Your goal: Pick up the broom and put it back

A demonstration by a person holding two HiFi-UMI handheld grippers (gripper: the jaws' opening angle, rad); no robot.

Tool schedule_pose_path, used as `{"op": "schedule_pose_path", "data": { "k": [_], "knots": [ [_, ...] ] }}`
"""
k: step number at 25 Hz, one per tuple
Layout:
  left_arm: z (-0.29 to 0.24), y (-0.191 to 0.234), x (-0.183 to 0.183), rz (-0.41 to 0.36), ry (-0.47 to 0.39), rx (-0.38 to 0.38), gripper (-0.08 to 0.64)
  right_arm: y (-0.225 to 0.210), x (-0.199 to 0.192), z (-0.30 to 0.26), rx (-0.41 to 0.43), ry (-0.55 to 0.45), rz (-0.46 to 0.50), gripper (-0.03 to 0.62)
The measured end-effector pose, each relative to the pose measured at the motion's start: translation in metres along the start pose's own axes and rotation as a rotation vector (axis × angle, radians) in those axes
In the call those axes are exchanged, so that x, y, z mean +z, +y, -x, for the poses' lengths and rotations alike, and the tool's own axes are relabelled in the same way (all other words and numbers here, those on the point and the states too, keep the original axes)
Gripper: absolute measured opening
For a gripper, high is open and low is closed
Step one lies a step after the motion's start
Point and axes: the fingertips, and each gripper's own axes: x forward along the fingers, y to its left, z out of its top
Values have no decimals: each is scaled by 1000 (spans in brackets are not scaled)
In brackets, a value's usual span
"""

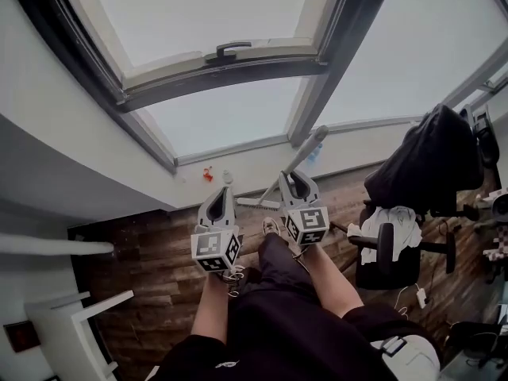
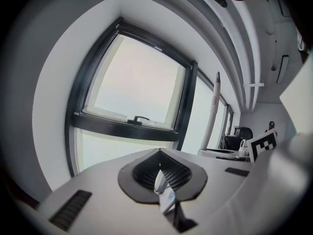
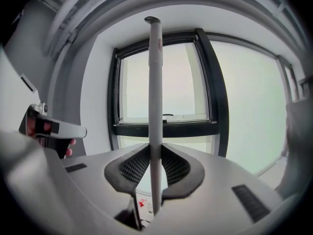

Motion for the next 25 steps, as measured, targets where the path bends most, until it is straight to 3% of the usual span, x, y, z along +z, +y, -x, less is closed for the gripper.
{"op": "schedule_pose_path", "data": {
  "k": [5, 12, 19, 25],
  "knots": [
    [-41, -28, -27, -16, 84, -40, 2, -22, -8, -24, 11, 0, -45, 89],
    [-119, -49, -34, -32, 147, -42, 2, -59, -35, -66, 17, 51, -69, 89],
    [-176, -91, -94, -111, 308, -69, 2, -121, -83, -117, 71, 95, -85, 91],
    [-218, -96, -120, -145, 388, -81, 2, -173, -108, -149, 15, 122, -157, 95]
  ]
}}
